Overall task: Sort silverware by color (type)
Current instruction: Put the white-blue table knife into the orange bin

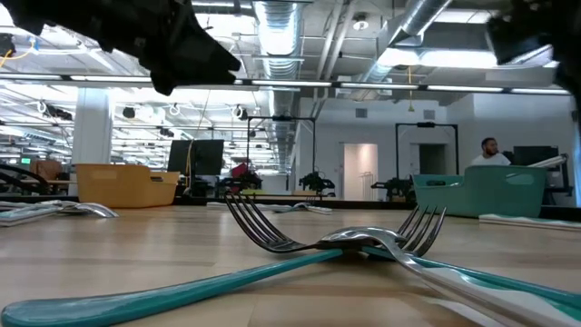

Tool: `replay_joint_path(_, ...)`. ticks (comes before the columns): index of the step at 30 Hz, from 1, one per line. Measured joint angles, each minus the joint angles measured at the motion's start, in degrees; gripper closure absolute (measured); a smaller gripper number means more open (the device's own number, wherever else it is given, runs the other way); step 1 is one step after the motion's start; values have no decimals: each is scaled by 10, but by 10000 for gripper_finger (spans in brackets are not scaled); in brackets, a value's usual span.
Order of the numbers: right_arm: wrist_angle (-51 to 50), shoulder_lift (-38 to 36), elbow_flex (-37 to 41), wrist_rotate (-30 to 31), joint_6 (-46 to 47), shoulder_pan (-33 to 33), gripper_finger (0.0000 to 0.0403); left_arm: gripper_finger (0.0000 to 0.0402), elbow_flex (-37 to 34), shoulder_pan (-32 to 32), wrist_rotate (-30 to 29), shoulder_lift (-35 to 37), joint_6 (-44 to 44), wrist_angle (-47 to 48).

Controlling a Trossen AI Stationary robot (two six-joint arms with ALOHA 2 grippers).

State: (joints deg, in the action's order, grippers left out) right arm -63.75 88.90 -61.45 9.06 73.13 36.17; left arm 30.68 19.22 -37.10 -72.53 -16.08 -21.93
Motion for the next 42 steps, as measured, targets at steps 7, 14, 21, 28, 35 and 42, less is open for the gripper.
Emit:
replay_joint_path(7, 3, 44, 0, -35, 148, 70, 258, 235, 0, 0, 5, -36, 17, -58)
replay_joint_path(14, 1, 68, 0, -42, 355, 135, 258, 235, 0, 18, 9, -31, 17, -61)
replay_joint_path(21, -3, 90, 0, -45, 464, 169, 258, 235, 0, 54, 4, -28, 45, -58)
replay_joint_path(28, 3, 90, 0, -47, 492, 171, 258, 235, 0, 59, 3, -28, 52, -58)
replay_joint_path(35, 24, 90, 0, -87, 509, 183, 258, 235, 0, 59, 3, -28, 69, -57)
replay_joint_path(42, 23, 90, 0, -93, 539, 214, 258, 235, 0, 59, 3, -28, 81, -57)
